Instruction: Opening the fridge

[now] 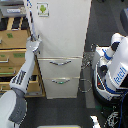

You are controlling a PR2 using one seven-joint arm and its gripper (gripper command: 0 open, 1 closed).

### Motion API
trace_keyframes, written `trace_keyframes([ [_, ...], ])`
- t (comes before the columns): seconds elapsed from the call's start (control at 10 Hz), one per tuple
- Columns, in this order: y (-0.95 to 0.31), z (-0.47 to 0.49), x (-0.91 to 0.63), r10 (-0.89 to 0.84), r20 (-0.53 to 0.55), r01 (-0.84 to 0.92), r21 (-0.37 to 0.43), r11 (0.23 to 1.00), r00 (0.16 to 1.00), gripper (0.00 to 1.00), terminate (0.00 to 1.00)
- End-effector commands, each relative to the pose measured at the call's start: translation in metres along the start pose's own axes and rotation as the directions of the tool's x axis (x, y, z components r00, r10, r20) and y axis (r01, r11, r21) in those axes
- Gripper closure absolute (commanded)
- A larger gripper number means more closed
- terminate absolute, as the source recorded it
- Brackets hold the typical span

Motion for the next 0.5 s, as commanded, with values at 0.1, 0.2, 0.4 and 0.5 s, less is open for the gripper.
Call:
trace_keyframes([
  [0.1, -0.0028, -0.0125, -0.0003, -0.013, -0.016, 0.013, -0.015, 1.000, 1.000, 1.00, 0.00],
  [0.2, -0.0041, -0.0130, -0.0009, -0.017, -0.016, 0.016, -0.017, 1.000, 1.000, 1.00, 0.00],
  [0.4, -0.0017, -0.0165, -0.0023, -0.013, -0.023, 0.012, -0.018, 1.000, 1.000, 1.00, 0.00],
  [0.5, -0.0017, -0.0171, -0.0027, -0.012, -0.028, 0.011, -0.022, 1.000, 1.000, 1.00, 0.00],
])
